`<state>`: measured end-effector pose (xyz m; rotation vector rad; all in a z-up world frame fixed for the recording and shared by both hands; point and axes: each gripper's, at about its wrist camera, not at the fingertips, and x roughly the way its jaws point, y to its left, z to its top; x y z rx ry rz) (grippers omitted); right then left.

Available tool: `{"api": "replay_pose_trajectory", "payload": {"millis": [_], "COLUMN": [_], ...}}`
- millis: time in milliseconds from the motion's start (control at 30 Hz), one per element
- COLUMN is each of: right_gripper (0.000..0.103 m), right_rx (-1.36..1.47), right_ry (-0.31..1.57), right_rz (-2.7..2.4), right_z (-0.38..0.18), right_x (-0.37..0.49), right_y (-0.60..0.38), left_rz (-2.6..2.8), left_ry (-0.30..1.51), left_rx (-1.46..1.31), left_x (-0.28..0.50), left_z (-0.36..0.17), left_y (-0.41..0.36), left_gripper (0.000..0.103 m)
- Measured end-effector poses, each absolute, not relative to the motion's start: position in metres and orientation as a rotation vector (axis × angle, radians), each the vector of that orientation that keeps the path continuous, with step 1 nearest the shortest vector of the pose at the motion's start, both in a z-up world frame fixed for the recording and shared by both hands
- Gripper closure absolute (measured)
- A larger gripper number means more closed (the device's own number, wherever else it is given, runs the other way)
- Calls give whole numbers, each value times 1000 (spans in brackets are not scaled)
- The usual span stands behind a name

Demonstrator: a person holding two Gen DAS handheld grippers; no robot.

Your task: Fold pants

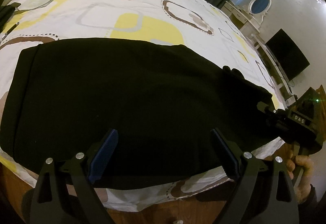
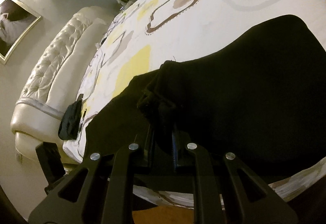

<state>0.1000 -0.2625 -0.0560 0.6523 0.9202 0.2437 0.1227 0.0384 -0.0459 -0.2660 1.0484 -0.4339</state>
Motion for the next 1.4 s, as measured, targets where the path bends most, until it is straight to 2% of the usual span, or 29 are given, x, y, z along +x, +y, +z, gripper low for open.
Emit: {"api": "replay_pose_trajectory", "payload": {"millis": [667, 1100, 1400], "right_gripper": [89, 88, 83], "right_rx": [597, 395, 265], "right_ry": [978, 986, 981], "right_rz": [233, 196, 179], "right_z": [-73, -72, -73], "right_x": [99, 96, 94], "right_y": [-253, -229, -212], "left_rz": [-442, -444, -445], "left_ry": [1057, 1056, 1057], "left_rx": [-250, -243, -238], "left_x": [123, 123, 124], "left_z": [-46, -47, -47], "left_y": [37, 36, 35], "left_gripper": [13, 13, 13]}}
